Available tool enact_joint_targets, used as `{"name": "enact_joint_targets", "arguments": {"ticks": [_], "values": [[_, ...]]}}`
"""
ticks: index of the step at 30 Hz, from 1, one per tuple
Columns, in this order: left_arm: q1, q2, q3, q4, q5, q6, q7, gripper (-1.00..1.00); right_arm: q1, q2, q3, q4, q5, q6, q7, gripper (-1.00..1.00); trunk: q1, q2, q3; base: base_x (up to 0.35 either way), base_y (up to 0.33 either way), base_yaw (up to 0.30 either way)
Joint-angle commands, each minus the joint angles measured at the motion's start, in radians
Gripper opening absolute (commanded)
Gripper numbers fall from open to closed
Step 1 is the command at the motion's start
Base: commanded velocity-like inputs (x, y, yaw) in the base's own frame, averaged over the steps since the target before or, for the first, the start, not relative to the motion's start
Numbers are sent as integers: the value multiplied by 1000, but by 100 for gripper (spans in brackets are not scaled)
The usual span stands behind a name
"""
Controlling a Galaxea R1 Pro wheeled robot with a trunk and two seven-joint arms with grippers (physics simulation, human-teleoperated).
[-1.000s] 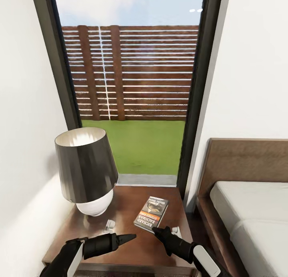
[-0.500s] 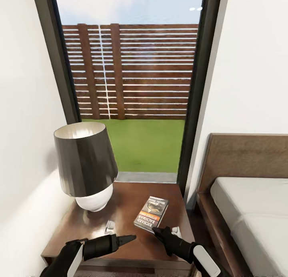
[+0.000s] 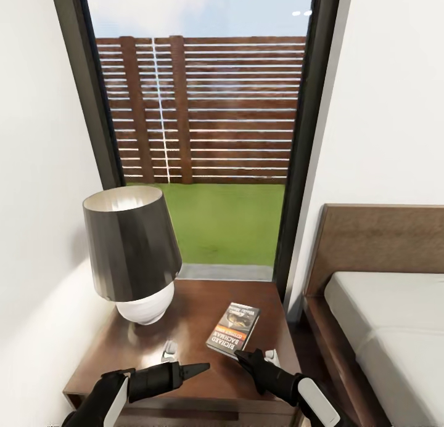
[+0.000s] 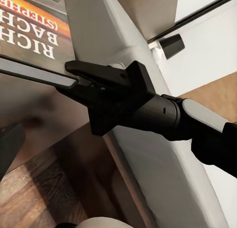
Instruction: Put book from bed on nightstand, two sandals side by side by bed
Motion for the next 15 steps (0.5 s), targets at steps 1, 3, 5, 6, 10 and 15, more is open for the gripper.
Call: {"name": "enact_joint_targets", "arguments": {"ticks": [1, 3, 5, 6, 10, 15], "values": [[0, 0, 1, 0, 2, 10, -3, 100, -1, 0, 0, 0, -3, 3, 3, -100, 4, -8, -4, 0, 0, 0], [0, 0, 1, 0, 2, 11, -3, 100, -1, 0, 0, 0, -3, 3, 3, -100, 11, -22, -10, 0, 0, 0], [0, 0, 1, 0, 2, 11, -2, 100, -1, 0, 0, 0, -3, 3, 3, -100, 19, -36, -17, 0, 0, 0], [0, 0, 1, 0, 2, 11, -2, 100, -1, 0, 0, 0, -3, 3, 3, -100, 23, -43, -20, 0, 0, 0], [0, 0, 1, 0, 2, 11, -2, 100, -1, 0, 0, 0, -3, 3, 3, -100, 38, -71, -32, 0, 0, 0], [0, 0, 1, 0, 2, 10, -2, 100, -1, 0, 0, 0, -3, 3, 3, -100, 38, -71, -32, 0, 0, 0]]}}
